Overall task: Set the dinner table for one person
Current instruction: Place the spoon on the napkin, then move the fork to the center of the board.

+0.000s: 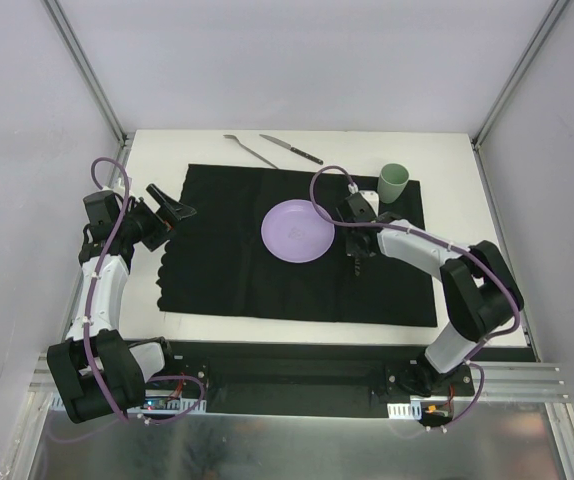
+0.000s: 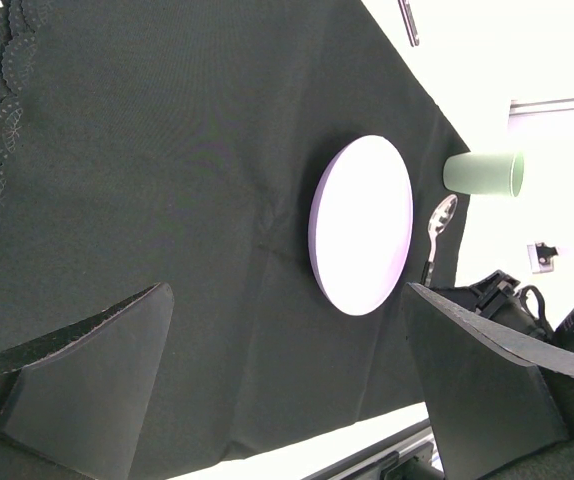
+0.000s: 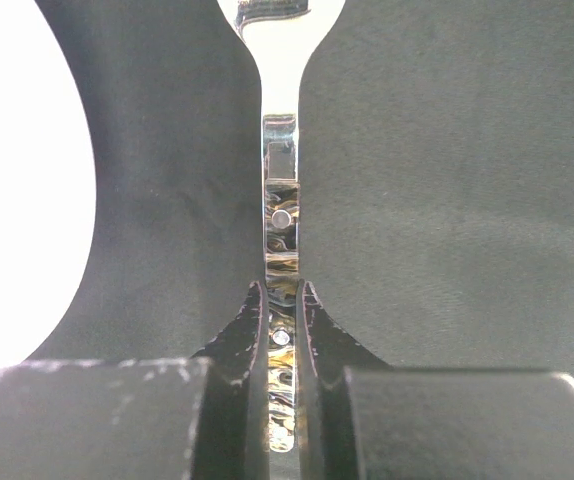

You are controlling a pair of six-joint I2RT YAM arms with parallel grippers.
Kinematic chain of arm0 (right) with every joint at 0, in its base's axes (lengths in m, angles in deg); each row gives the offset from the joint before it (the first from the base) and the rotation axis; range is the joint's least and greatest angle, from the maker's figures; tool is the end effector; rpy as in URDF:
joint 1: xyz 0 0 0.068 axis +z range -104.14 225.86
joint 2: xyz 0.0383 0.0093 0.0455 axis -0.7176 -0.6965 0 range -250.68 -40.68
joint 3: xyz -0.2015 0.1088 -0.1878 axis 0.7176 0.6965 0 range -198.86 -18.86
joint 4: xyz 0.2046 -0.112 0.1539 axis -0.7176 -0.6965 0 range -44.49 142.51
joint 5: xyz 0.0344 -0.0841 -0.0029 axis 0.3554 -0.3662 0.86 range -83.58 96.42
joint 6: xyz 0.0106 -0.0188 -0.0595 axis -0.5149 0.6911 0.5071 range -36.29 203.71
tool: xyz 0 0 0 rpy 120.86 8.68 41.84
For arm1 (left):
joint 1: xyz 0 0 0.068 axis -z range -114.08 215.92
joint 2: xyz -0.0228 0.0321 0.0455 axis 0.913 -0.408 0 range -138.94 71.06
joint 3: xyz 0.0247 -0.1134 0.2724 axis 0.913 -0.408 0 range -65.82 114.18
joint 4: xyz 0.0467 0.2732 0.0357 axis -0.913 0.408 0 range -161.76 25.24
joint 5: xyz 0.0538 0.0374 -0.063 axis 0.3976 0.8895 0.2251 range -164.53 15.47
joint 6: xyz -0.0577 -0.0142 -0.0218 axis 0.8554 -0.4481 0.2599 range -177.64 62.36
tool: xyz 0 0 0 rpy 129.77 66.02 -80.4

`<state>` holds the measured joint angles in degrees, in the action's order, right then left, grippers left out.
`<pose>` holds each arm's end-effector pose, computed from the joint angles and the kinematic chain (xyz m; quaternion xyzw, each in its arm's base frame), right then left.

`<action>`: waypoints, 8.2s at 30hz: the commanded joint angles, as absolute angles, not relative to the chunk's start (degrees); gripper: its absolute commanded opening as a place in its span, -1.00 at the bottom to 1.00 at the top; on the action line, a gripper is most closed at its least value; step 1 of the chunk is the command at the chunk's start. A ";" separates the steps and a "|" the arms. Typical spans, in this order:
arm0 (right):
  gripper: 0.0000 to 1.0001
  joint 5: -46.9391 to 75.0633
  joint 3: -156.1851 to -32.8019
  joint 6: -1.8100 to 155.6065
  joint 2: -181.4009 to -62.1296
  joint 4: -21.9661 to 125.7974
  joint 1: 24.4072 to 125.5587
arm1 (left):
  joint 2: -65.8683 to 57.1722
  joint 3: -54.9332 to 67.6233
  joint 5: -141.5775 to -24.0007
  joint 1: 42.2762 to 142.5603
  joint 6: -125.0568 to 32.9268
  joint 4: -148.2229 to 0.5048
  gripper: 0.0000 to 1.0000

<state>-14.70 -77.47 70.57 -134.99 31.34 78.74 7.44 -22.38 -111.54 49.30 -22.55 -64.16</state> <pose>0.3087 0.1788 0.1955 -0.1100 0.9373 -0.0521 0.3267 0.2580 0.0465 0.2842 -0.2064 0.8021 -0.3469 0.4400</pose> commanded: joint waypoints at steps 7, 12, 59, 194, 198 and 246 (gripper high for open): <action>-0.98 -14.85 -80.47 71.58 -136.13 33.17 79.61 | 8.48 -22.49 -112.15 48.78 -22.93 -65.69 0.98; -0.99 -14.94 -81.17 71.58 -137.36 33.18 79.87 | 8.48 -22.41 -112.06 48.78 -23.02 -65.69 0.98; -0.96 -17.05 -78.19 67.72 -130.94 26.23 74.78 | 7.42 -21.70 -112.85 48.61 -23.19 -65.78 0.99; 0.83 5.80 -132.17 103.32 -152.51 48.03 69.67 | -34.74 22.57 -109.42 68.81 -34.35 -64.99 0.99; 0.86 8.62 -118.92 101.38 -141.08 48.99 69.59 | -46.33 33.81 -107.23 70.49 -33.21 -64.90 0.99; 0.91 9.94 -81.35 92.85 -95.09 32.56 70.20 | -78.26 70.66 -63.02 80.51 -31.89 -61.82 0.52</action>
